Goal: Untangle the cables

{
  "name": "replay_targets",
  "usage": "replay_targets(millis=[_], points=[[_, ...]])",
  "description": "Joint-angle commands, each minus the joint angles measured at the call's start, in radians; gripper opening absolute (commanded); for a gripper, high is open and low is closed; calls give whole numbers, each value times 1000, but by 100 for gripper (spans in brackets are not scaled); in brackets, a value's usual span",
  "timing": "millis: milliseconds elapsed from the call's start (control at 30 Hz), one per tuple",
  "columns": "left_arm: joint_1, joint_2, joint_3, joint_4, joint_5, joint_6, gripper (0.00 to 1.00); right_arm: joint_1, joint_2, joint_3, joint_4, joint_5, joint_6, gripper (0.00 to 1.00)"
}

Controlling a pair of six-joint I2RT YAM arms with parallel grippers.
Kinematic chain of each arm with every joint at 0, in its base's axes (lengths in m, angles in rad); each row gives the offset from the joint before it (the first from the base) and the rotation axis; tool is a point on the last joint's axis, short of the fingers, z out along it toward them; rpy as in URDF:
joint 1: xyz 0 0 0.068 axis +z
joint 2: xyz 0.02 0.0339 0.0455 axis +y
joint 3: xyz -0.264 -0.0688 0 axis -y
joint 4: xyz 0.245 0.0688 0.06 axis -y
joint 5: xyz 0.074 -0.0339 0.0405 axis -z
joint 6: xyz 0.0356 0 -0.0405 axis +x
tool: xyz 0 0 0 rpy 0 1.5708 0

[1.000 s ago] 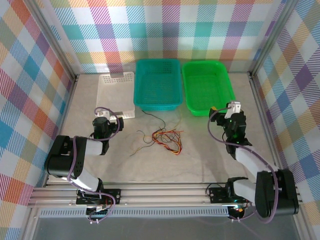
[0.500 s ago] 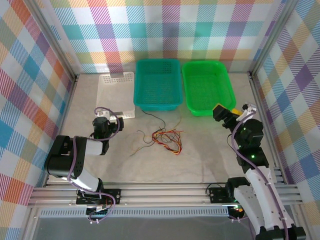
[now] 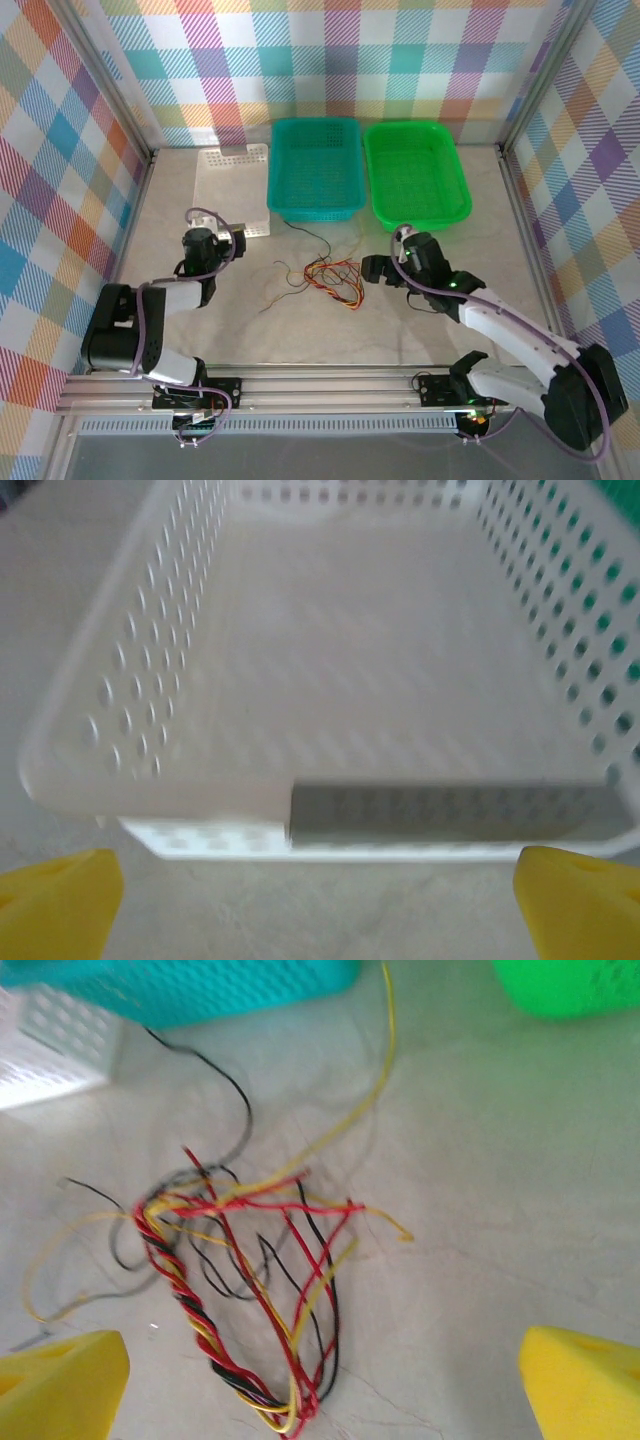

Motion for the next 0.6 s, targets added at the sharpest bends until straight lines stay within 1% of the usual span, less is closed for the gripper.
replay_targets(millis=[0,67,167,233,267,333,433,567], points=[[11,-108,37,-120,12,-4,100,52,56,-3,-9,74,38,100],[10,-163,44,-164,21,-42,100,89,94,5,-13,94,45,100],[9,-244,81,-285,79,-90,100,132,142,6,-9,113,63,99],[10,-320,91,-360,95,-167,100,162,172,0,3,118,71,99],[10,-355,104,-419,73,-221,100,174,183,-4,10,114,72,95],[10,-408,168,-611,5,-349,100,204,215,-10,25,114,81,91],[10,-429,263,-811,60,-344,100,231,260,-16,53,121,91,88],[10,-439,360,-996,87,-425,100,242,300,4,59,130,90,82]])
